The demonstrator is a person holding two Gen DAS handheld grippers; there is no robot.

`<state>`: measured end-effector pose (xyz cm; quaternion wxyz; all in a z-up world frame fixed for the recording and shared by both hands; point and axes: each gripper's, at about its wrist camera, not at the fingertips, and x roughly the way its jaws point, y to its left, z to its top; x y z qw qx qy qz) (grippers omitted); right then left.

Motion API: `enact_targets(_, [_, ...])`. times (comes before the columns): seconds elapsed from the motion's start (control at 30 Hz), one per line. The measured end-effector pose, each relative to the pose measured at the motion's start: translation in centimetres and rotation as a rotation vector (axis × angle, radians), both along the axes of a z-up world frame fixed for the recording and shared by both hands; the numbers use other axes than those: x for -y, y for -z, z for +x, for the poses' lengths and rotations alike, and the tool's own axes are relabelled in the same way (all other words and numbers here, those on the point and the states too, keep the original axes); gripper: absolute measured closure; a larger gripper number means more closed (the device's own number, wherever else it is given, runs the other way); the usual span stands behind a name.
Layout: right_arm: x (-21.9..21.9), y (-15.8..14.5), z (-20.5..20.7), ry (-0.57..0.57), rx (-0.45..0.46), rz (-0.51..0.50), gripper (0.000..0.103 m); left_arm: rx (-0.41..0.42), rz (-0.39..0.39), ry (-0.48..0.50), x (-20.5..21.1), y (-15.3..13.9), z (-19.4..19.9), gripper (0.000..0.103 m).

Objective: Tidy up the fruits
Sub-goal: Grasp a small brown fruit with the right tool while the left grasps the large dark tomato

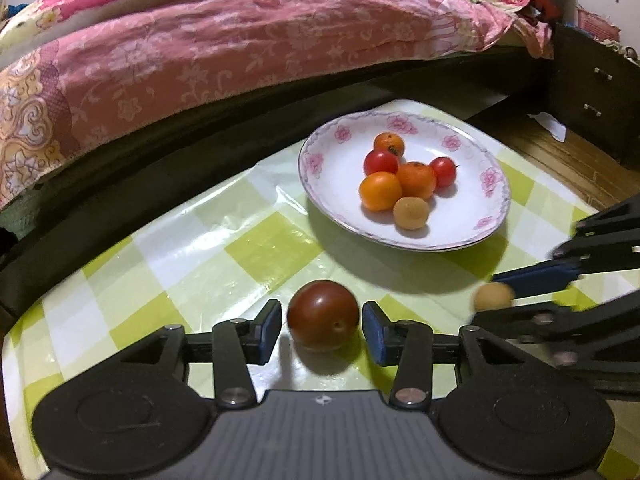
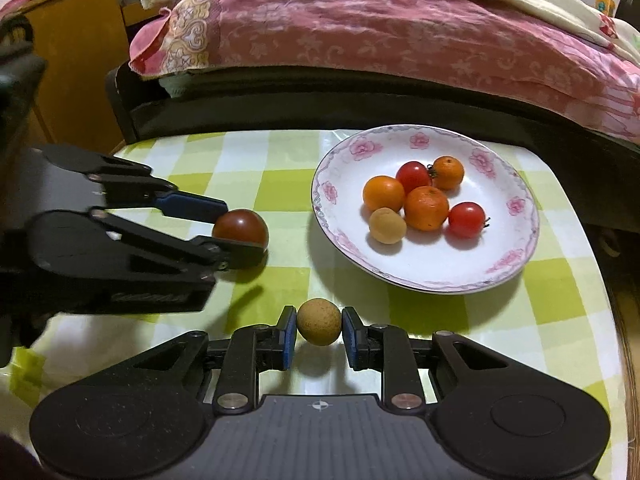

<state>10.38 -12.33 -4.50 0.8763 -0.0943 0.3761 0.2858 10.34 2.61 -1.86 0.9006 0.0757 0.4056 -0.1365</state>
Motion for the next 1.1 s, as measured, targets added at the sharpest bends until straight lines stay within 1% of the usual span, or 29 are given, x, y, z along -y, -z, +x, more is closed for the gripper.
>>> enact_targets(0.2, [1.4, -0.8, -0.8, 0.03, -0.014, 0.018, 0.083, 0.007, 0.01, 0.013, 0.7, 0.4, 0.7, 0.051])
enact_targets(0.37, [2.2, 0.0, -0.6, 0.054, -0.033, 0.032, 0.083, 0.0, 0.013, 0.016, 1.2, 0.9, 0.9, 0.051])
enact_targets(0.43, [2.3, 0.5, -0.3, 0.062, -0.044, 0.025, 0.083, -0.011, 0.017, 0.021, 1.6, 1.2, 1.1, 0.051])
enact_targets(0.67, [2.8, 1.1, 0.7, 0.073, -0.047, 0.011, 0.083, -0.002, 0.011, 0.021, 2.0, 1.3, 1.2, 0.051])
enact_targets(0.73, [2.7, 1.3, 0.9, 0.075, -0.046, 0.003, 0.083, -0.003, 0.008, 0.022, 2.1, 1.3, 1.2, 0.054])
enact_targets(0.87, [2.6, 1.7, 0.9, 0.077, -0.042, -0.021, 0.083, -0.004, 0.016, 0.023, 2.2, 1.2, 1.0, 0.055])
enact_targets(1.1, [2.5, 1.9, 0.9, 0.076, -0.036, -0.047, 0.083, -0.022, 0.0, 0.053, 2.6, 0.7, 0.0, 0.055])
